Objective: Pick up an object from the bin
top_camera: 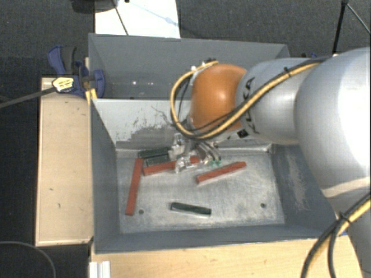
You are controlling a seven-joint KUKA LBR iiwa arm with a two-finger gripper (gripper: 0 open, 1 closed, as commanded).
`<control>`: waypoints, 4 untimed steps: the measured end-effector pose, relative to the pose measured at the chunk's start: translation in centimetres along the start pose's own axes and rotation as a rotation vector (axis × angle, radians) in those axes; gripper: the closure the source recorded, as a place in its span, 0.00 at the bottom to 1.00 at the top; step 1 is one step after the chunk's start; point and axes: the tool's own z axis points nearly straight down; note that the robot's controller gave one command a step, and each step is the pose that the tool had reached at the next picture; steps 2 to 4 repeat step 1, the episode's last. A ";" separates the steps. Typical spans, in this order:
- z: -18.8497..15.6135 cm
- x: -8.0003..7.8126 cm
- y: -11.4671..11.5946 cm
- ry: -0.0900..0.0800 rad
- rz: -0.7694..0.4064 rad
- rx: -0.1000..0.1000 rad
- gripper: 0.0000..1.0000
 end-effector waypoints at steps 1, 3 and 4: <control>-14.7 2.0 -1.1 0.021 0.029 0.000 1.00; -14.7 2.0 -1.1 0.021 0.029 0.000 1.00; -14.7 2.0 -1.1 0.021 0.029 0.000 1.00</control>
Offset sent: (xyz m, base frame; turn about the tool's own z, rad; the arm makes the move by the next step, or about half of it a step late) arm 0.0000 0.0000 0.0000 0.0000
